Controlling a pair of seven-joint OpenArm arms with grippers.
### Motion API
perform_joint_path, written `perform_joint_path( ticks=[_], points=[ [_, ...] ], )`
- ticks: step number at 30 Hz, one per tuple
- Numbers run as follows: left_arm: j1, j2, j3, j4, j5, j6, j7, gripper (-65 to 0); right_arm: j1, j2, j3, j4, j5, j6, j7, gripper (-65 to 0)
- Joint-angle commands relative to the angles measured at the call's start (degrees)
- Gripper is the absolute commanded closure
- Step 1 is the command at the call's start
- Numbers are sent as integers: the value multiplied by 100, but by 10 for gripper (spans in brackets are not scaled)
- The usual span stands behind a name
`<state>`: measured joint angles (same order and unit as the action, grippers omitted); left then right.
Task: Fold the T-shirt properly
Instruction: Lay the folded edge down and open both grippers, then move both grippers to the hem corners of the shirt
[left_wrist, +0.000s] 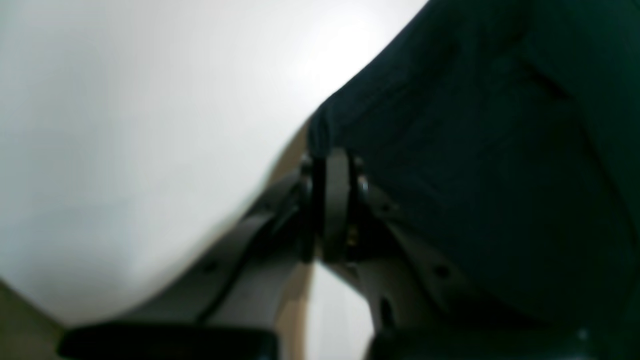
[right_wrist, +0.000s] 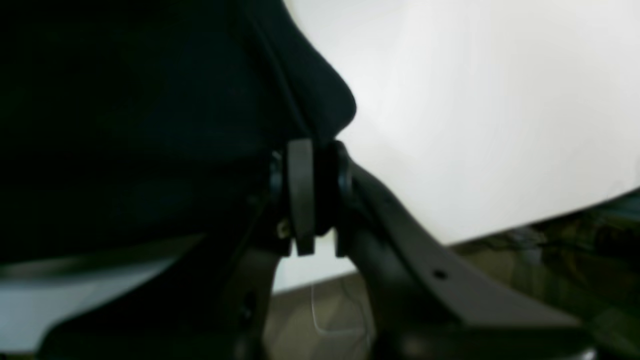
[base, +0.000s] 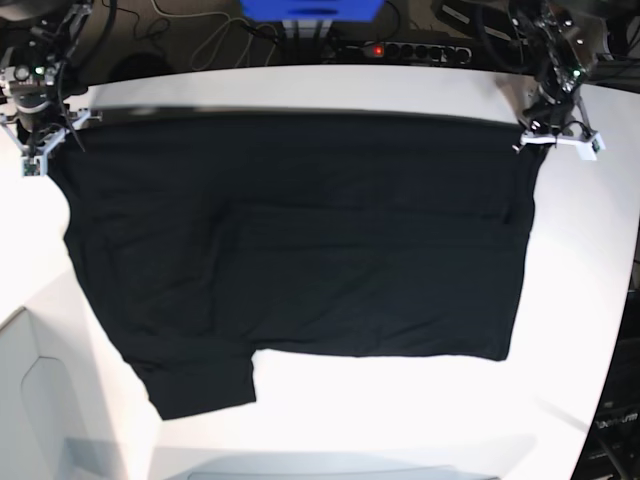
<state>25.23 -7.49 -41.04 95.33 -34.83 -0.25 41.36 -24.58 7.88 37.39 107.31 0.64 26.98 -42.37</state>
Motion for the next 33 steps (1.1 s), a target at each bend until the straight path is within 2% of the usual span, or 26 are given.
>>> perform_joint_path(
  ticks=[1, 8, 21, 24, 26, 28, 31, 33],
  points=[
    [136, -91, -50, 186, 15, 3, -114, 0, -61, 96, 55, 96, -34, -100, 101, 0],
    [743, 6, -50, 687, 15, 3, -123, 0, -360, 140, 55, 105, -34, -100, 101, 0],
    [857, -12, -59, 775, 59, 38, -106, -8, -553, 131, -7, 61, -42, -100, 74, 0],
    [874, -3, -68, 775, 41, 47, -106, -83, -553, 140, -7, 61, -42, -100, 57, -7],
    [945, 32, -217, 784, 15, 47, -106, -196, -553, 140, -7, 61, -51, -100, 57, -61],
    [954, 41, -402, 863, 15, 12, -106, -310, -553, 148, -7, 69, -51, -30, 57, -148],
    [962, 50, -630, 1091, 6, 3, -106, -414, -536, 140, 64, 131, -60, 506, 83, -271],
    [936, 50, -850, 1276, 6, 3, -106, -424, -492, 131, 195, 245, -60, 744, 66, -319]
  ],
)
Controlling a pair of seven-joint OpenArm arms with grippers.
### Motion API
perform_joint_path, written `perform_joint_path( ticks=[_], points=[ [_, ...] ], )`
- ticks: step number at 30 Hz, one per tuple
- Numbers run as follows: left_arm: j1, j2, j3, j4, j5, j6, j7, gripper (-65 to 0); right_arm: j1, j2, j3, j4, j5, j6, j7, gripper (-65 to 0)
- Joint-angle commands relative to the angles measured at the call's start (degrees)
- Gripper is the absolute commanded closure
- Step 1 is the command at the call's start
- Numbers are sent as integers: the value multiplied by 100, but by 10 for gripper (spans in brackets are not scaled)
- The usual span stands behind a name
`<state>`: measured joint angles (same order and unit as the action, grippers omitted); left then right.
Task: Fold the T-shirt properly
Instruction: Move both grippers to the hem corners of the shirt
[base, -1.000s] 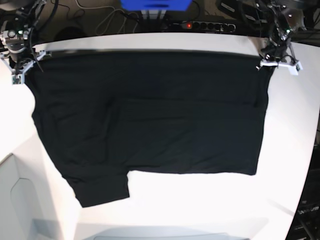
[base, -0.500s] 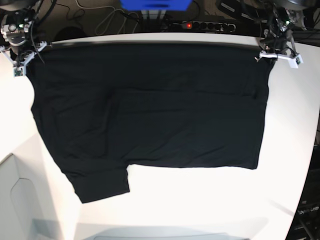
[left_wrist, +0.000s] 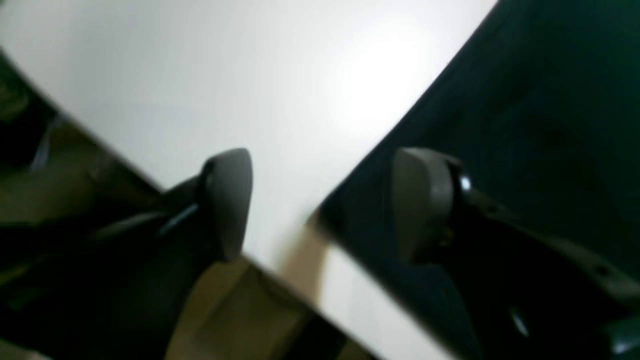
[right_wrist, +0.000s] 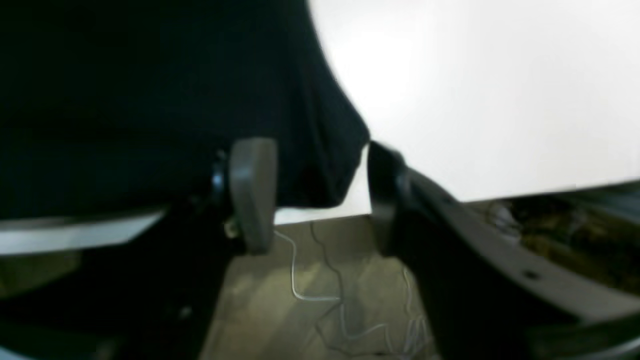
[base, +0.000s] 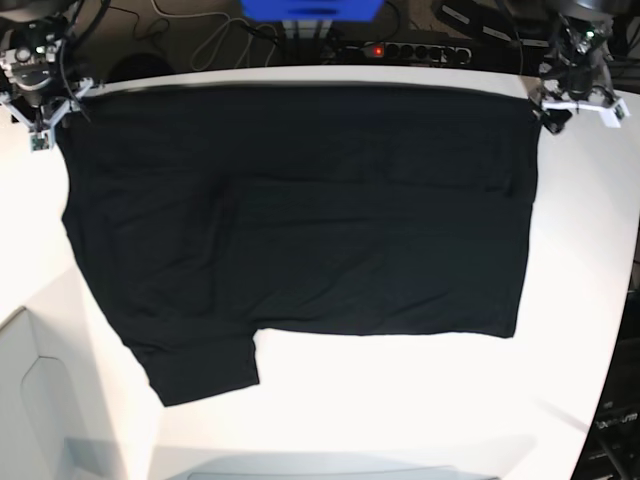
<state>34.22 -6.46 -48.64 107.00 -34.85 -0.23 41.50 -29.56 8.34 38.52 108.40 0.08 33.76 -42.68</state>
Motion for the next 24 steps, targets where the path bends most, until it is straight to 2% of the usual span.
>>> perform_joint_path(
  ticks=[1, 7, 11, 14, 18, 22, 24],
  points=[
    [11, -53, -186, 197, 8, 1, -119, -424, 15, 76, 152, 197, -3, 84, 87, -330],
    [-516, -202, -345, 496, 17, 1, -119, -425, 481, 102, 222, 452, -3, 84, 79, -336],
    [-1263, -317, -301, 478, 61, 1, -119, -429, 1299, 102, 170, 400, -3, 84, 70, -336],
    [-2011, -352, -134, 249, 78, 1, -119, -429, 2213, 182, -270, 57, -3, 84, 70, -337],
    [-2934, -677, 605, -445, 465, 1, -136, -429, 3558, 393, -894, -1148, -12, 75, 79, -338],
    [-3892, -721, 1282, -1500, 1037, 1, -172, -429, 4728, 604, -1219, -2677, -21, 66, 184, -337],
    [-4446, -721, 1554, -2133, 1397, -8, -180, -429, 5264, 709, -1378, -3539, -21, 66, 421, -337]
  ],
)
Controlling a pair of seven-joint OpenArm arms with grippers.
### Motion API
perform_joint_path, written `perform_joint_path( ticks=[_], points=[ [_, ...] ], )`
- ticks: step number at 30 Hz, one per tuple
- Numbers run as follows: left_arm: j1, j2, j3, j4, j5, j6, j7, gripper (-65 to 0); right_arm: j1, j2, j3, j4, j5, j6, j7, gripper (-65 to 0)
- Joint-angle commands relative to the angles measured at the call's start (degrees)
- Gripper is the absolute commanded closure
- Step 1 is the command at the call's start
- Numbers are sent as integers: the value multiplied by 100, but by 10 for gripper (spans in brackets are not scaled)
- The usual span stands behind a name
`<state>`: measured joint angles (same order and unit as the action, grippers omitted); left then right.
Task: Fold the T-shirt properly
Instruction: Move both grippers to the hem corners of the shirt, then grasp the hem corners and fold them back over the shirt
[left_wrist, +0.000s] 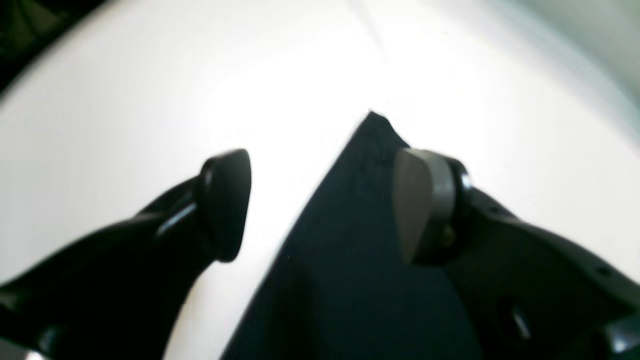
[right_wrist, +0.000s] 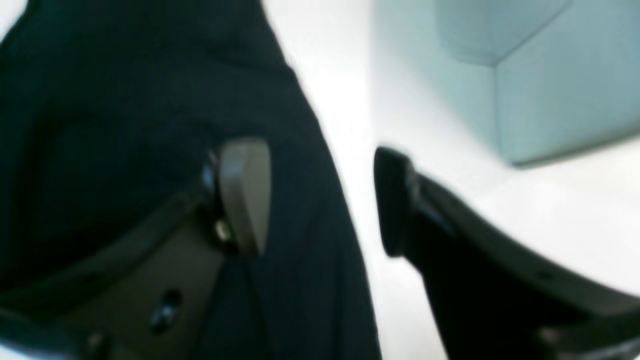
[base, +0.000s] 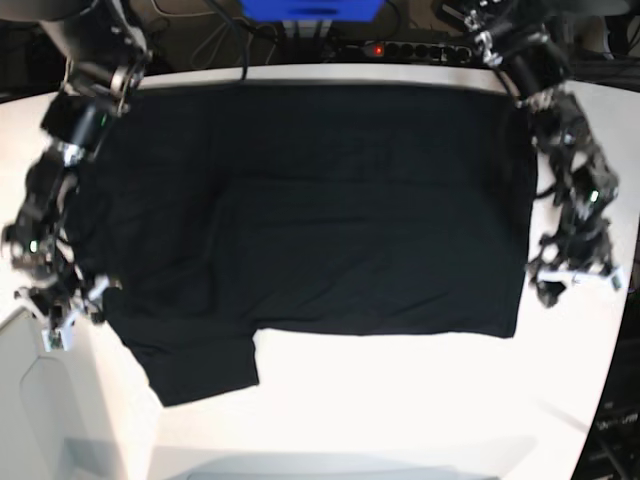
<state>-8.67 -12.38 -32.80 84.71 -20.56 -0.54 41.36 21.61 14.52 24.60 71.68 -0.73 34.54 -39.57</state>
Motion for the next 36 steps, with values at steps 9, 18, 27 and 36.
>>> perform_joint_path(
  ticks=[9, 18, 27, 36],
  points=[
    [-1925, -313, 1271, -2901, 847, 23, -1503, -430, 1519, 574, -609, -3436, 60, -848, 2265, -340],
    [-2786, -454, 1842, -5029, 847, 23, -2567, -430, 1703, 662, -1058, -4728, 60, -1358, 3460, -341],
    [-2892, -445, 2458, -5398, 847, 58, -2849, -430, 1519, 468, -1392, -5080, 69, -1375, 3557, -325],
    [-2804, -428, 2458, -5794, 838, 32, -2866, -426, 1431, 389, -1401, -5080, 69, -1375, 3557, -125]
  ],
)
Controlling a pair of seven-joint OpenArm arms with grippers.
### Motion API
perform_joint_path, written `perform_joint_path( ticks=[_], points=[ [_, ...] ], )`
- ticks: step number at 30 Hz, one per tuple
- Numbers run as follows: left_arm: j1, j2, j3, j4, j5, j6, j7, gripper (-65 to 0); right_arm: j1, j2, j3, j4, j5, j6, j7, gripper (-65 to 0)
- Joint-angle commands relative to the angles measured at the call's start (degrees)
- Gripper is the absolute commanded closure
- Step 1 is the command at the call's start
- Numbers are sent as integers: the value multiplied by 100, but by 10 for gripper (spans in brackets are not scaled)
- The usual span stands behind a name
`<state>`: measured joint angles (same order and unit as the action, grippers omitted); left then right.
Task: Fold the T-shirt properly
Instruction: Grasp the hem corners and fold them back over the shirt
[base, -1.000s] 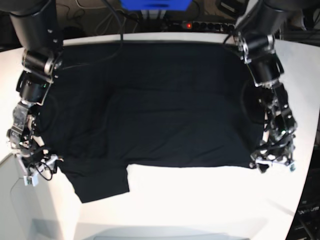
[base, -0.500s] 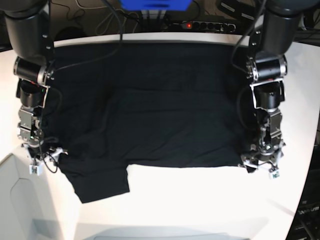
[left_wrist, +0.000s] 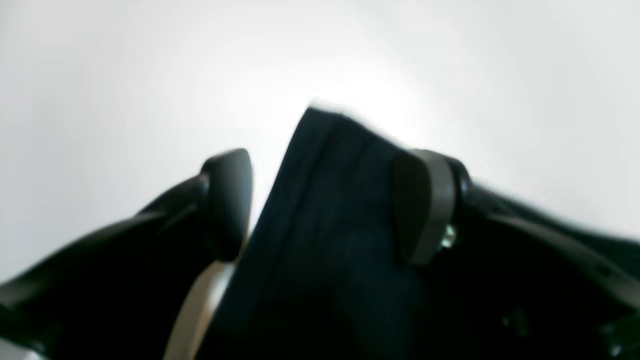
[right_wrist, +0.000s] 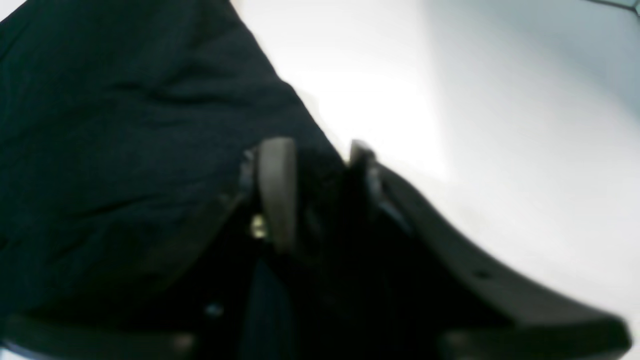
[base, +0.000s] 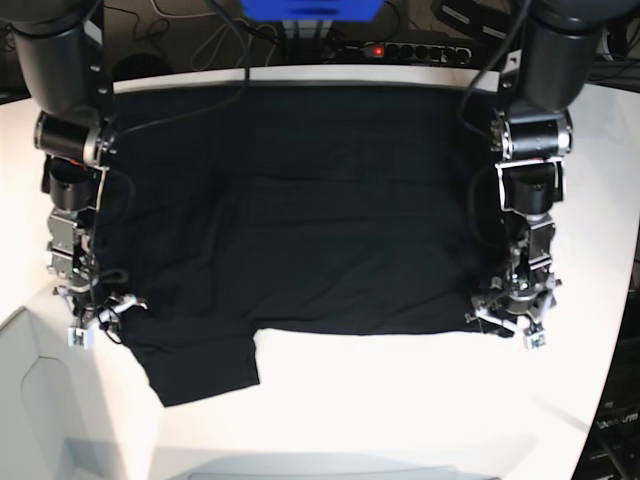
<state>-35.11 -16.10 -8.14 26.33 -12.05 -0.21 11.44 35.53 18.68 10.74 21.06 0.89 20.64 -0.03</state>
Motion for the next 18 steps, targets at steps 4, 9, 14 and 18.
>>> perform_joint_path(
  ticks=[4, 9, 14, 18],
  points=[
    [-141, -30, 1, -44, -12, -1, 126, -414, 38, -35, -15, -18, -93, 15, -397, -61],
    [-141, -30, -17, -70, -12, -1, 126, -203, 38, -17, -15, -18, -93, 15, -406, 0],
    [-141, -39, -17, -70, -12, 25, 126, 0, 38, -17, -15, -18, -93, 15, -406, 0],
    [-141, -39, -25, -17, -21, 34, 135, 0, 65, -17, 38, 26, -67, 15, -406, 0]
  ],
)
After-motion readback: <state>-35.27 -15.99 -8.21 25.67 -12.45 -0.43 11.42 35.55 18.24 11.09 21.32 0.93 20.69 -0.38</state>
